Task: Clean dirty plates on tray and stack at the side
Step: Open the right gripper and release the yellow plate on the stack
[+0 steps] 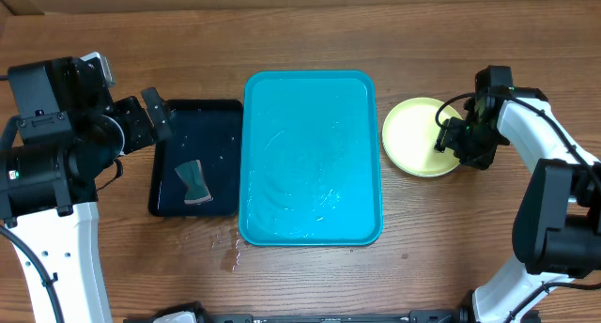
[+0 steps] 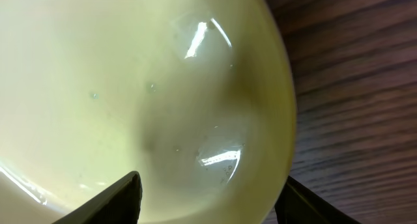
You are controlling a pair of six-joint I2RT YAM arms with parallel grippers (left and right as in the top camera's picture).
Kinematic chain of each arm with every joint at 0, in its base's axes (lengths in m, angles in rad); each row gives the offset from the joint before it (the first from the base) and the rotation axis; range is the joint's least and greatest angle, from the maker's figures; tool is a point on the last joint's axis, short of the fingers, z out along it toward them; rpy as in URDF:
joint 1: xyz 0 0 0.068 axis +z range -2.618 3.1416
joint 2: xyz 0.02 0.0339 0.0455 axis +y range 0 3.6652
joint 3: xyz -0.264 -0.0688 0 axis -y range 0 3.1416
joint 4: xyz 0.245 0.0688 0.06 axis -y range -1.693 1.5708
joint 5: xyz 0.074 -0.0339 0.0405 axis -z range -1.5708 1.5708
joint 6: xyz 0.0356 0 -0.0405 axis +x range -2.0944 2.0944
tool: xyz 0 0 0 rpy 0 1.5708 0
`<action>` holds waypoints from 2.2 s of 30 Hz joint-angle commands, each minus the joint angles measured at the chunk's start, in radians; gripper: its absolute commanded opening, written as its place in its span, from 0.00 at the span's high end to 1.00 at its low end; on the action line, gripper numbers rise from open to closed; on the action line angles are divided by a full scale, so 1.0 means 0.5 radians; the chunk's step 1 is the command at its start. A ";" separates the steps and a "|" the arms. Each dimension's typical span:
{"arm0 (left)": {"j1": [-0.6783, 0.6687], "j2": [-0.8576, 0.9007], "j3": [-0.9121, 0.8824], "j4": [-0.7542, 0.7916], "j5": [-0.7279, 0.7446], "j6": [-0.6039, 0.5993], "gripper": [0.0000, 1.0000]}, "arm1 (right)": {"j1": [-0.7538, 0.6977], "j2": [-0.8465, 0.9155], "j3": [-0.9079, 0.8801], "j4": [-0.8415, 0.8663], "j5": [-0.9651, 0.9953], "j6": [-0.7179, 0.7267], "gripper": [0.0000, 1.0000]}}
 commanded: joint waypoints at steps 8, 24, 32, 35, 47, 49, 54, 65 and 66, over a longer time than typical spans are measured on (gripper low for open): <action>0.005 0.008 0.028 0.002 -0.014 -0.027 0.00 | 0.005 -0.072 -0.009 -0.013 -0.134 -0.132 0.33; 0.005 0.008 0.028 0.002 -0.014 -0.027 0.00 | 0.008 -0.072 0.401 -0.307 -0.033 -0.188 0.25; 0.005 0.009 0.028 0.002 -0.014 -0.027 0.00 | 0.019 -0.072 0.643 -0.342 -0.388 -0.586 0.00; 0.005 0.009 0.028 0.003 -0.014 -0.027 0.00 | 0.019 -0.072 0.642 -0.340 -0.387 -0.587 0.00; 0.005 0.009 0.028 0.003 -0.014 -0.027 0.00 | 0.019 -0.072 0.642 -0.336 -0.388 -0.586 0.00; 0.005 0.009 0.028 0.003 -0.014 -0.027 0.00 | 0.019 -0.072 0.642 -0.336 -0.388 -0.586 0.00; 0.005 0.009 0.028 0.002 -0.014 -0.027 0.00 | 0.019 -0.072 0.642 -0.336 -0.388 -0.586 0.00; 0.005 0.009 0.028 0.002 -0.014 -0.027 0.00 | 0.019 -0.072 0.642 -0.336 -0.388 -0.586 0.00; 0.005 0.009 0.028 0.002 -0.014 -0.027 0.00 | 0.019 -0.072 0.642 -0.336 -0.388 -0.586 0.00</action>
